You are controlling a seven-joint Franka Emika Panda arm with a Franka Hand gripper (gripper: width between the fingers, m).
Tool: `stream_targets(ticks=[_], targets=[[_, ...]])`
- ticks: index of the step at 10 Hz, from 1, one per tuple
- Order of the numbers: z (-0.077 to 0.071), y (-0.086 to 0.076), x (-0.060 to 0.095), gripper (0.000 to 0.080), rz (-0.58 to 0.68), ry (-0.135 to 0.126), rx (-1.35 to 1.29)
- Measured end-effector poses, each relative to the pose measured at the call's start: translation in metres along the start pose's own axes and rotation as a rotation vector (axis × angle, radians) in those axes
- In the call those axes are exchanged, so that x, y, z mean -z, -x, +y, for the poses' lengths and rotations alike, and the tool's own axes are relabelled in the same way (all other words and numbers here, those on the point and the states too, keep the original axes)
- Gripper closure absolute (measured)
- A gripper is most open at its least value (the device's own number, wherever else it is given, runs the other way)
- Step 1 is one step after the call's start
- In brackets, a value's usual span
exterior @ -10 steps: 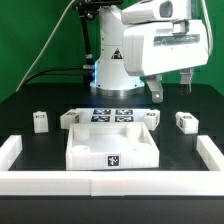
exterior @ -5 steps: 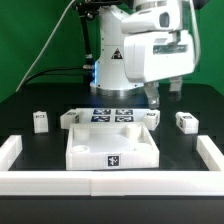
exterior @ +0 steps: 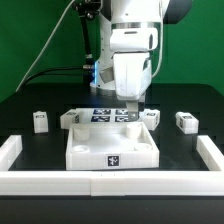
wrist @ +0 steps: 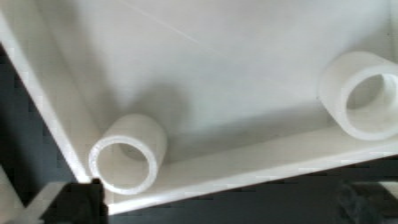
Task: Assemble one leg
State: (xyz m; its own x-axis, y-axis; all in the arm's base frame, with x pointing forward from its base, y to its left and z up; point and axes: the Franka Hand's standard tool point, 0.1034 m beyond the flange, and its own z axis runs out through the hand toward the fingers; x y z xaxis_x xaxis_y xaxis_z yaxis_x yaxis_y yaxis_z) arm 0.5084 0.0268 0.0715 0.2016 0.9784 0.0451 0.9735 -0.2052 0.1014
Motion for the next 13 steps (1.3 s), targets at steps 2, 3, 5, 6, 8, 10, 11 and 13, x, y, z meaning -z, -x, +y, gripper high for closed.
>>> stream_targets(ticks=[2, 3, 5, 6, 8, 10, 11, 13], targets=[[0.0, 0.0, 0.0, 0.015, 0.0, -0.001, 0.0], [0.0, 0.0, -0.001, 0.015, 0.0, -0.001, 0.0], [-0.003, 0.013, -0.009, 0.015, 0.004, 0.011, 0.113], [-0.015, 0.027, -0.017, 0.015, 0.008, 0.03, 0.171], [-0.04, 0.048, -0.027, 0.015, 0.0, 0.023, 0.301], [-0.048, 0.062, -0.033, 0.015, -0.004, 0.011, 0.349], [-0.054, 0.063, -0.036, 0.015, -0.002, 0.0, 0.339], [-0.06, 0.061, -0.048, 0.015, 0.003, -0.023, 0.324]])
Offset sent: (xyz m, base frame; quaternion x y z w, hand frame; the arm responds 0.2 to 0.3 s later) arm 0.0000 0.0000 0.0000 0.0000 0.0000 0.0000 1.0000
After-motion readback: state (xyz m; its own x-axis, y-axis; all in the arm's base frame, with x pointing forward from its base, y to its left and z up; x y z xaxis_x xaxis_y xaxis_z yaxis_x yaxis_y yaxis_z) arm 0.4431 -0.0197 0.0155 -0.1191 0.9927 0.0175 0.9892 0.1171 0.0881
